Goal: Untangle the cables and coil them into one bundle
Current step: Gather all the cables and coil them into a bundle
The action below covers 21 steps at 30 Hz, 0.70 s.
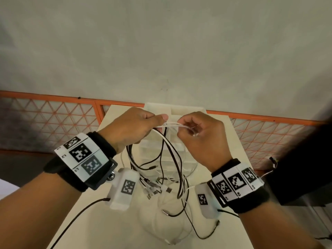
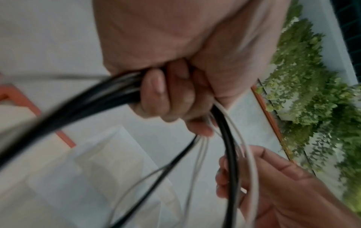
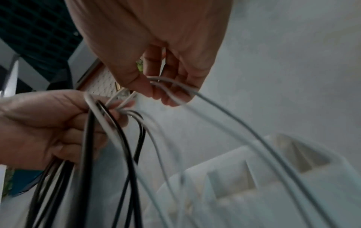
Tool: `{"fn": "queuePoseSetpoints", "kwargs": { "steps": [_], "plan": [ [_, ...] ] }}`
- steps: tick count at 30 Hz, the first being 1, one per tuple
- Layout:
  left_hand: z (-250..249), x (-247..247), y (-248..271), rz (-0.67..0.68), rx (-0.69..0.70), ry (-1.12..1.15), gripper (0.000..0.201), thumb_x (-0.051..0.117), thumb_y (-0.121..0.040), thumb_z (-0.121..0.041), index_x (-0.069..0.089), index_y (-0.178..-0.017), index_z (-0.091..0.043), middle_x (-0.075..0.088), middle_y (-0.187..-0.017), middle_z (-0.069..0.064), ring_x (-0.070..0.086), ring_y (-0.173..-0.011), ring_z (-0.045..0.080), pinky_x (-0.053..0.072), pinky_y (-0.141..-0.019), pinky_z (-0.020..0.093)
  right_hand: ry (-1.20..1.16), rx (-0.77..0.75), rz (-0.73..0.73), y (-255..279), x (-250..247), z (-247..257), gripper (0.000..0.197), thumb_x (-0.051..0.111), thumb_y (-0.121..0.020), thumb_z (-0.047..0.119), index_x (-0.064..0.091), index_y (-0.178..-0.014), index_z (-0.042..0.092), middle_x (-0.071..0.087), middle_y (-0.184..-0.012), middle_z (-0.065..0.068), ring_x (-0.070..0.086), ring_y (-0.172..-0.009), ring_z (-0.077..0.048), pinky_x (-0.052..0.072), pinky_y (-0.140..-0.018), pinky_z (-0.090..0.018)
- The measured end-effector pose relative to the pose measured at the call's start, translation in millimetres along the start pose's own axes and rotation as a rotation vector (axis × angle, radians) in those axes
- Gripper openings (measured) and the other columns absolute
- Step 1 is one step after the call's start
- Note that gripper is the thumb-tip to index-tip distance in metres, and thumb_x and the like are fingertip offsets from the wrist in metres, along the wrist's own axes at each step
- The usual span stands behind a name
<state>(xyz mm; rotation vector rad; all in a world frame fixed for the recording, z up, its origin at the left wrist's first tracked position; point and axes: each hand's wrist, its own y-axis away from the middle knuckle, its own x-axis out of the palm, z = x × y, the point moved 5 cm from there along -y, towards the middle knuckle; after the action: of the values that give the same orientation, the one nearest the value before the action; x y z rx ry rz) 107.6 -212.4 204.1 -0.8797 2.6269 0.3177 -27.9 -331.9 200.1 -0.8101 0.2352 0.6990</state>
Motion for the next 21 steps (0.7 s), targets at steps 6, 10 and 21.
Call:
{"fn": "queuePoseSetpoints", "kwargs": {
  "steps": [6,10,21],
  "plan": [
    [2.6,-35.3,-9.2,-0.297,0.001,0.219,0.032,0.065,-0.091,-0.041,0.062,-0.084,-0.010,0.027,-0.053,-0.002,0.021,-0.047,0.015,0.020,-0.045,0.025,-0.103,0.282,0.406,3.4,-8.8,-5.3,0.013,0.061,-0.088,0.006,0.069,-0.078,0.010,0.068,-0.063,-0.008,0.045,-0.040,-0.001,0.034,-0.043,-0.013],
    [-5.1,-58.9,-7.5,-0.397,0.108,0.337,0.038,0.068,-0.089,-0.043,0.065,-0.066,-0.012,0.030,-0.054,0.005,0.021,-0.045,0.017,0.020,-0.045,0.024,0.255,0.519,0.727,63.1,5.0,-73.0,0.024,0.052,-0.093,0.017,0.075,-0.088,0.024,0.073,-0.071,0.008,0.064,-0.056,0.002,0.043,-0.055,-0.009],
    [-21.2,-53.8,-4.8,-0.376,0.205,0.396,0.043,0.066,-0.091,-0.040,0.072,-0.054,-0.021,0.030,-0.064,0.013,0.018,-0.043,0.016,0.018,-0.041,0.023,0.443,0.865,0.790,150.4,3.6,-182.7,0.085,0.068,-0.090,0.043,0.017,-0.157,0.033,0.045,-0.147,-0.013,0.049,-0.133,-0.029,0.040,-0.108,-0.035]
  ]
}}
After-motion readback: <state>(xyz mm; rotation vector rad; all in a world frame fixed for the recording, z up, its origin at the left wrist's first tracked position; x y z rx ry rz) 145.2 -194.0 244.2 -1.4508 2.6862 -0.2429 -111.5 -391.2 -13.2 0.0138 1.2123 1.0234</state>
